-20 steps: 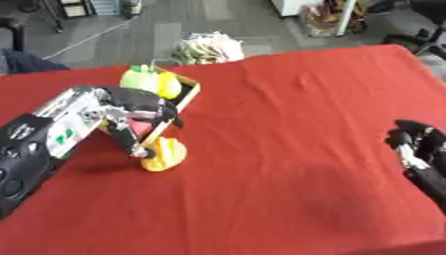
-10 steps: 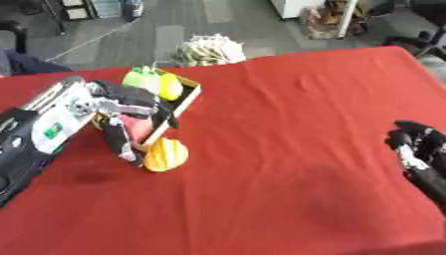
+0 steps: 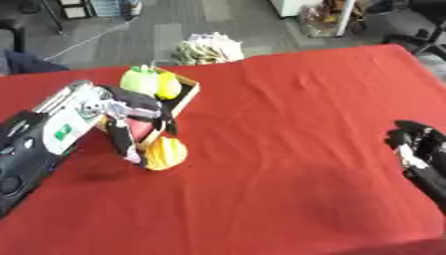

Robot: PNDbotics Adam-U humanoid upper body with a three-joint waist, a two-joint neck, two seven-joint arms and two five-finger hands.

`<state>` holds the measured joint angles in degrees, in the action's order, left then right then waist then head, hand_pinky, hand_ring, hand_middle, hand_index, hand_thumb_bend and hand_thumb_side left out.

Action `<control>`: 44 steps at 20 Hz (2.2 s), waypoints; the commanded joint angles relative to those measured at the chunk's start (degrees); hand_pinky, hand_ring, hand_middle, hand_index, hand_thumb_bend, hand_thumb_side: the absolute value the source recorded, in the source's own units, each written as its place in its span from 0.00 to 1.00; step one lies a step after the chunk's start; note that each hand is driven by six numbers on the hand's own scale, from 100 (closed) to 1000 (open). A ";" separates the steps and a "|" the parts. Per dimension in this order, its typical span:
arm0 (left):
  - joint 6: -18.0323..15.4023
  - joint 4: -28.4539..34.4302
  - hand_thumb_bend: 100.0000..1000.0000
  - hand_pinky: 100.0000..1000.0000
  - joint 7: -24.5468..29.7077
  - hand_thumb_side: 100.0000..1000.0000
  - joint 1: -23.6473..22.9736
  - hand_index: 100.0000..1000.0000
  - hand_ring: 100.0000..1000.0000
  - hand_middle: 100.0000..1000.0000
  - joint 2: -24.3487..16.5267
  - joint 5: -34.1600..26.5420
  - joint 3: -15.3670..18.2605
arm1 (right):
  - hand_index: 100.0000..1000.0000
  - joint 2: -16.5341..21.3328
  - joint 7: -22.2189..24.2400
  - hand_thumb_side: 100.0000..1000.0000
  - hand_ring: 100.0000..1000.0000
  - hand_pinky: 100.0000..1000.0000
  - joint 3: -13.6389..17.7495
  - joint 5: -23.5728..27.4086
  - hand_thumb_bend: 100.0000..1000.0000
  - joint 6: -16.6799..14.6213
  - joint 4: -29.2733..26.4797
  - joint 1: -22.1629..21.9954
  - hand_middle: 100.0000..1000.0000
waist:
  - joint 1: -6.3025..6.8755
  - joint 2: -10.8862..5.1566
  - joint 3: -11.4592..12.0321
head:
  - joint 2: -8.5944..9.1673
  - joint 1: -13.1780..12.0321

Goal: Pick up objects on the table and place them in the box.

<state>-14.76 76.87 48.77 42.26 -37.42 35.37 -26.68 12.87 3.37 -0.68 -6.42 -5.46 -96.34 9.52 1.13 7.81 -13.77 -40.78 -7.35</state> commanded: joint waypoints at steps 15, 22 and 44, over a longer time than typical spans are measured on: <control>-2.62 -2.66 0.38 0.76 -5.16 0.00 -0.01 0.76 0.62 0.61 0.99 4.71 0.90 | 0.77 0.44 0.10 0.33 0.67 0.73 0.39 0.23 0.00 -0.13 -0.60 0.44 0.62 | -0.09 -1.30 -0.16 | 0.23 0.15; -2.97 -3.40 0.17 0.70 -10.12 0.00 -0.03 0.67 0.53 0.51 1.71 6.91 0.61 | 0.77 0.39 0.08 0.33 0.67 0.73 0.41 0.24 0.00 -0.12 -0.54 0.44 0.62 | -0.11 -1.25 -0.12 | 0.19 0.43; 1.64 -3.67 0.20 0.66 -16.39 0.00 4.24 0.61 0.47 0.43 -1.99 7.35 6.32 | 0.77 0.44 0.04 0.34 0.67 0.73 0.38 0.30 0.00 0.00 -0.27 -0.13 0.62 | -0.40 -2.16 0.91 | -0.42 1.25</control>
<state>-13.98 73.66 33.13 44.94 -37.31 42.05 -22.47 12.85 3.45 -0.68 -6.42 -5.51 -96.11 9.00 1.11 7.03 -12.78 -41.10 -6.34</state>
